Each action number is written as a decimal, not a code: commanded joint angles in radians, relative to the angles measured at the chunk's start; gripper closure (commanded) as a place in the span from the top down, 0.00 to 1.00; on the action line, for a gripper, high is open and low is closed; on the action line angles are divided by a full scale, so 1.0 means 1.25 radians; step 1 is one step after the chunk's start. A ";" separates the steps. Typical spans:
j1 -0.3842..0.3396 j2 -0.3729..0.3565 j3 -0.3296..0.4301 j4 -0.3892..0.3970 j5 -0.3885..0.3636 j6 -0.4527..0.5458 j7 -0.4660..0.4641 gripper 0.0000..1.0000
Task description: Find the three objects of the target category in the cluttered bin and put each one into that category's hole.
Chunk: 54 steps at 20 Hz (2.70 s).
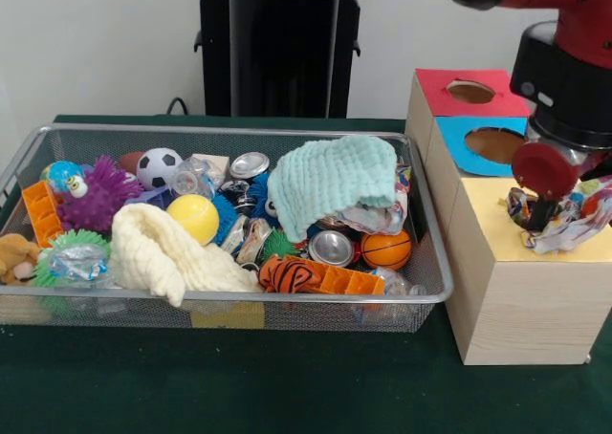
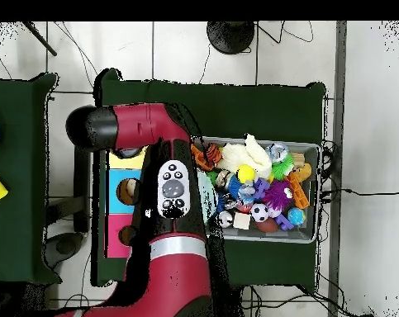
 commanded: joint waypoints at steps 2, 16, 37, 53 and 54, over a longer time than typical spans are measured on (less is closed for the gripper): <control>-0.029 -0.066 0.055 0.015 -0.028 0.073 -0.016 0.00; -0.036 -0.017 0.108 -0.057 -0.019 -0.031 0.000 0.00; -0.037 0.005 0.070 -0.008 -0.029 -0.020 0.104 0.00; -0.033 0.043 0.046 0.059 -0.025 -0.011 0.156 0.00; -0.032 0.043 0.044 0.063 -0.023 -0.005 0.161 0.00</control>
